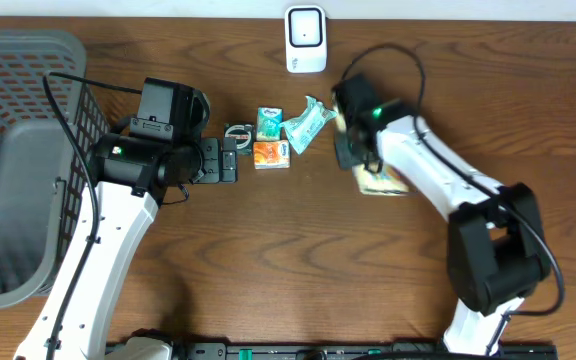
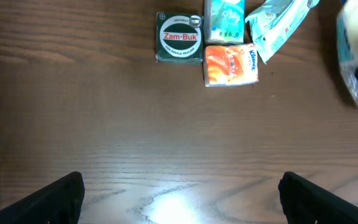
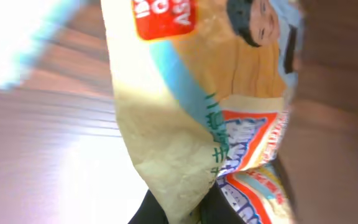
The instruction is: Scan the item barcode
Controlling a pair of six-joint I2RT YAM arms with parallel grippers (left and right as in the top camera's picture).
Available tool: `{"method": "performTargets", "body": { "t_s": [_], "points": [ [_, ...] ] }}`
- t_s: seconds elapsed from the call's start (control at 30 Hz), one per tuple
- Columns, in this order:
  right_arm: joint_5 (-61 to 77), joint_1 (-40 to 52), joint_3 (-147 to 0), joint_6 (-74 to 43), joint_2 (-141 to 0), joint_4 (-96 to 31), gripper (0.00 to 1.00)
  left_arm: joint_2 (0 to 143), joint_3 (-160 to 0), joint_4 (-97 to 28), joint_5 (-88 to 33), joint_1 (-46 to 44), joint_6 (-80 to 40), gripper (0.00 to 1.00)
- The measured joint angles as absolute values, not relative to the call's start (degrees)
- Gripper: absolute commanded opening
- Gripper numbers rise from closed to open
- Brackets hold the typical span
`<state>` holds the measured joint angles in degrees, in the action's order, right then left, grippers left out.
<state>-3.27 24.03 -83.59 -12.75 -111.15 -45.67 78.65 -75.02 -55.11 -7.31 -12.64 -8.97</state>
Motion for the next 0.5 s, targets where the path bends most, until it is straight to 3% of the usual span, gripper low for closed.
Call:
{"method": "performTargets", "body": {
  "t_s": [0.27,0.5],
  "points": [
    [32.45,15.42,-85.54,-10.57,-106.98,-44.62,0.01,78.65,-75.02,-55.09,-7.31,-12.64,-8.97,0.98],
    [54.17,9.1,-75.55,-9.85,-107.2,-36.8,0.01,78.63,-75.02,-55.09,-7.33,-12.64,-8.97,0.98]
  ]
}}
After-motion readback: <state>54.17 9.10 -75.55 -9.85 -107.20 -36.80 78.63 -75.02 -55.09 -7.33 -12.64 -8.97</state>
